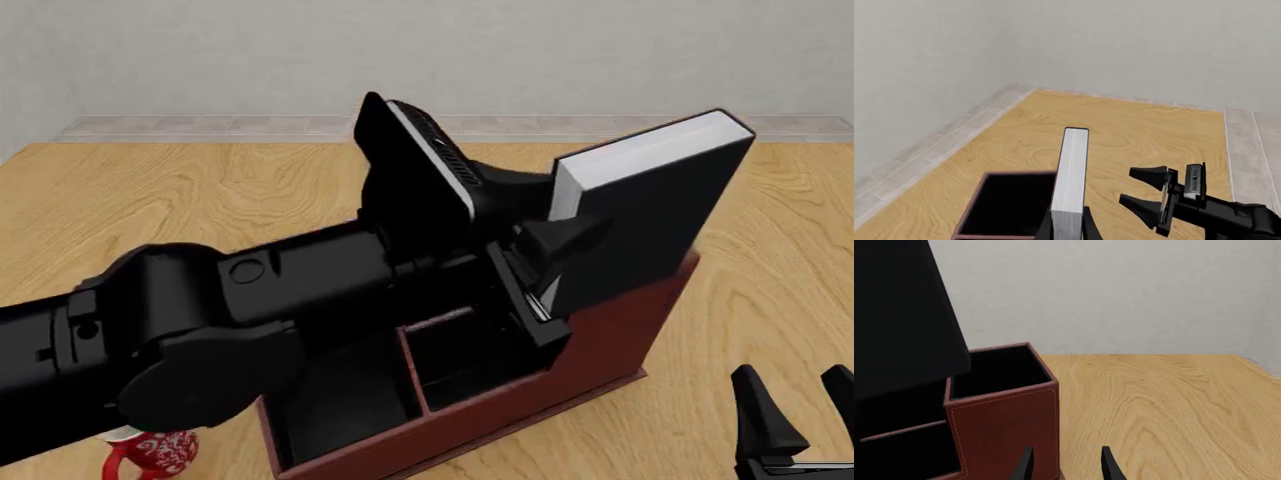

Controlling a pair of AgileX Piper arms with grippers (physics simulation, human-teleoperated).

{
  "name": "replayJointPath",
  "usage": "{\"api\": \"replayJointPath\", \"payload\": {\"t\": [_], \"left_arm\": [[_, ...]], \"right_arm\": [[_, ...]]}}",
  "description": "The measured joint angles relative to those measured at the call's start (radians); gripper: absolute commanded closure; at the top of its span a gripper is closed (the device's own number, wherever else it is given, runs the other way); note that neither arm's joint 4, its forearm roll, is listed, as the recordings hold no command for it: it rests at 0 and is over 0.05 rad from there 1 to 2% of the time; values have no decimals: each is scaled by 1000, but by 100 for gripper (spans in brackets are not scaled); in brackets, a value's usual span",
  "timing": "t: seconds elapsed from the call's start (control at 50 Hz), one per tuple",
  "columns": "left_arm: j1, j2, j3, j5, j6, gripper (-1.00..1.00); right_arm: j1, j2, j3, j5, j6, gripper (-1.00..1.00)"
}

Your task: Pick up the book and place it in the right compartment of the caddy.

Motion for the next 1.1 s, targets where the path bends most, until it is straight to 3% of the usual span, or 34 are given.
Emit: {"api": "replayJointPath", "payload": {"t": [1.1], "left_arm": [[169,240,-265,10,-14,100]], "right_arm": [[0,0,0,0,0,-100]]}}
